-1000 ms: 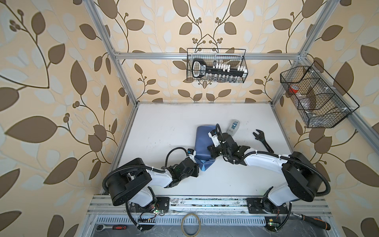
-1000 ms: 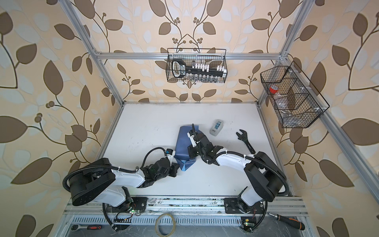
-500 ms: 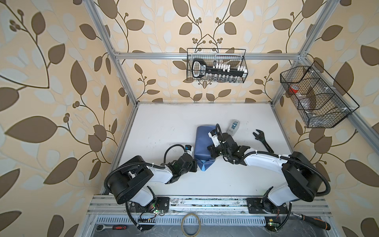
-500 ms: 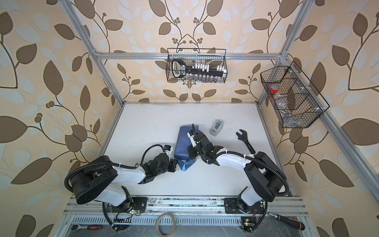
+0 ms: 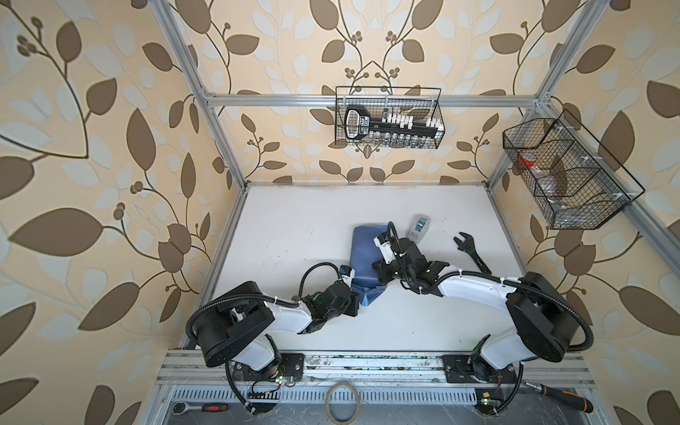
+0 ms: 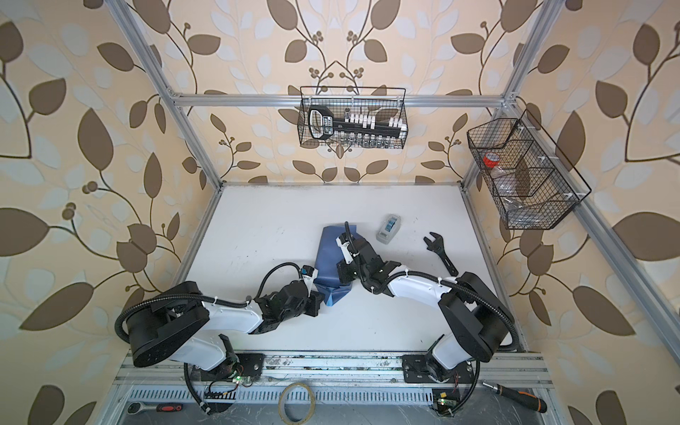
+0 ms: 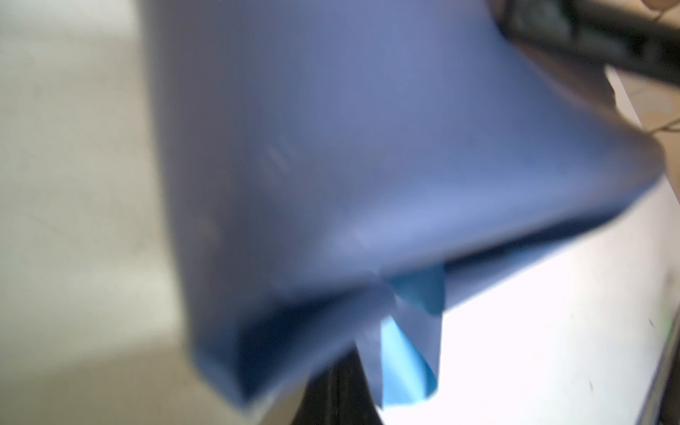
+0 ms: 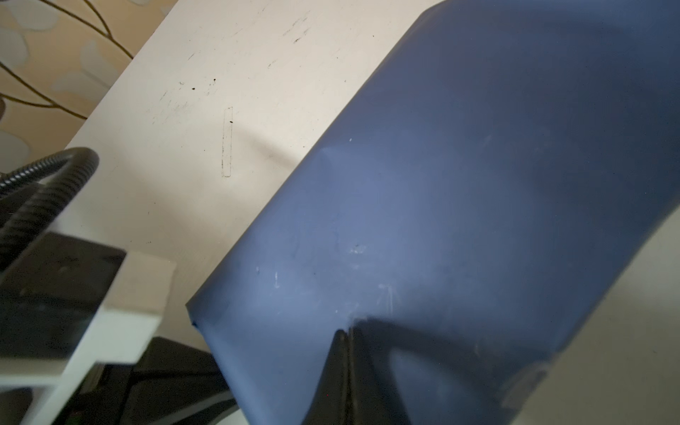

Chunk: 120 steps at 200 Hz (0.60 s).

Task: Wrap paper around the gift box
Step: 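Open both grippers and lay the box down, withdrawing both arms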

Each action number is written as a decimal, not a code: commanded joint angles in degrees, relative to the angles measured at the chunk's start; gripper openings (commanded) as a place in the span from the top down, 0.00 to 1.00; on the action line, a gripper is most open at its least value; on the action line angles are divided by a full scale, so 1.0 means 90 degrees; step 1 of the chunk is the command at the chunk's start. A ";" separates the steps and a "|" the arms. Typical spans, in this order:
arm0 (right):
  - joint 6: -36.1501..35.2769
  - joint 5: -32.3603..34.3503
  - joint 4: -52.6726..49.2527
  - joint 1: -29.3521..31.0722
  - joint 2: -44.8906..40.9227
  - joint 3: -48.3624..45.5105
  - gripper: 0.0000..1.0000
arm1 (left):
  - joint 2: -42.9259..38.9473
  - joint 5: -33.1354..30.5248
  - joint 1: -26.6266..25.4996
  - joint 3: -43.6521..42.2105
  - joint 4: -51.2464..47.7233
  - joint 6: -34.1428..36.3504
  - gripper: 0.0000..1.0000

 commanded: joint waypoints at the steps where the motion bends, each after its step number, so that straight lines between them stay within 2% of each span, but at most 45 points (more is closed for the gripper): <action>1: -0.0061 -0.0216 -0.0967 0.0020 0.0182 -0.0233 0.95 | -0.0390 0.0104 -0.0213 -0.0199 -0.0750 -0.0003 1.00; 39: -0.0104 -0.0223 -0.1072 0.0020 0.0115 -0.0078 0.92 | -0.1139 0.0243 -0.0108 -0.0076 -0.1209 0.0207 0.92; 86: -0.0332 0.0212 -0.1505 0.0178 -0.0922 0.0273 0.73 | -0.2776 0.0715 0.0942 0.0206 -0.2908 -0.0124 0.60; 120: -0.0102 0.0787 -0.1903 0.0583 -0.1899 -0.0156 0.63 | -0.3237 0.0706 0.0997 0.0520 -0.3946 -0.0129 0.48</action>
